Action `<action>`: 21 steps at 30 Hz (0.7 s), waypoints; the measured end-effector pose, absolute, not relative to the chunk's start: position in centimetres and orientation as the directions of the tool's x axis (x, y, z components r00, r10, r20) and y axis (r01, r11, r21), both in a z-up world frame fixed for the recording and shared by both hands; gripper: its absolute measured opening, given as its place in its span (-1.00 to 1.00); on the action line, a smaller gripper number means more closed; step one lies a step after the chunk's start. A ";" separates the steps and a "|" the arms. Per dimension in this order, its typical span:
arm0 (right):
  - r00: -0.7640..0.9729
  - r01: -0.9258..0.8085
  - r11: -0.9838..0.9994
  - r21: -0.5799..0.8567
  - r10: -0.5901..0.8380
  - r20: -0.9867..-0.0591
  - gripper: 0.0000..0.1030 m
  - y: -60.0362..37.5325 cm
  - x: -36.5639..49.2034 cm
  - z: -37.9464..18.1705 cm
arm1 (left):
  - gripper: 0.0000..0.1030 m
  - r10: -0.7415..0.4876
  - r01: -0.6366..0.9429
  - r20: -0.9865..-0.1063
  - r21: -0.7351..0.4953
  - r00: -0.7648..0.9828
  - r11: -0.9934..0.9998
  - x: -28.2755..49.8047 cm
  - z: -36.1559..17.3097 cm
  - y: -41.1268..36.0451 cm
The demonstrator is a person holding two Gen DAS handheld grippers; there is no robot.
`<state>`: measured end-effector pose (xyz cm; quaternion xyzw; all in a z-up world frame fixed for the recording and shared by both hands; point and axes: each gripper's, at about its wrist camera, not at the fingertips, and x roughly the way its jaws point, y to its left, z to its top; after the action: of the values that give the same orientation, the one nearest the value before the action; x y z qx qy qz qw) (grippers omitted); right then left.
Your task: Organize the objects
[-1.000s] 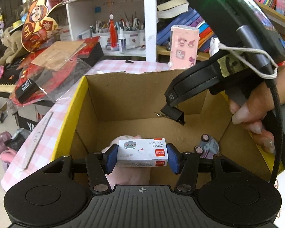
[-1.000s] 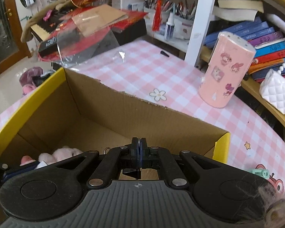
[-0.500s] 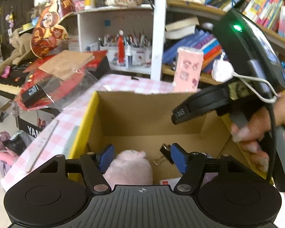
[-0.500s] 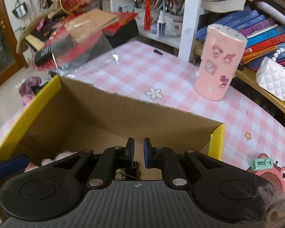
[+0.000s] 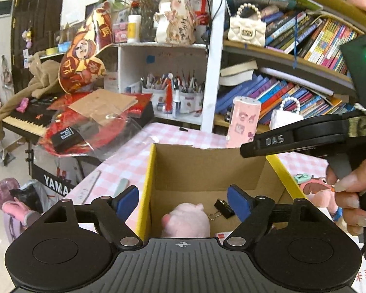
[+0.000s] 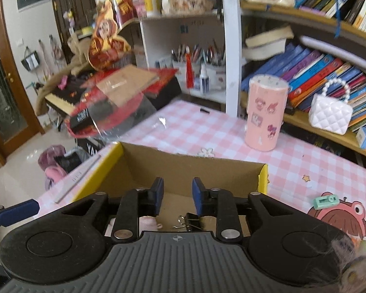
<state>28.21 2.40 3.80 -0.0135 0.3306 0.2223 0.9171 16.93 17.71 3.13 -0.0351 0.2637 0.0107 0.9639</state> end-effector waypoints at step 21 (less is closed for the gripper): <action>0.840 -0.215 0.971 0.108 0.240 -0.486 0.27 0.2 9.7 3.9 | 0.71 0.123 -0.177 -0.517 -0.056 0.847 0.983 5.7 3.2 22.9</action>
<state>9.73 0.19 3.89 0.0245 0.2566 0.1186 0.9589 5.68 22.89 3.19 -0.0508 0.2651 0.0780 0.9597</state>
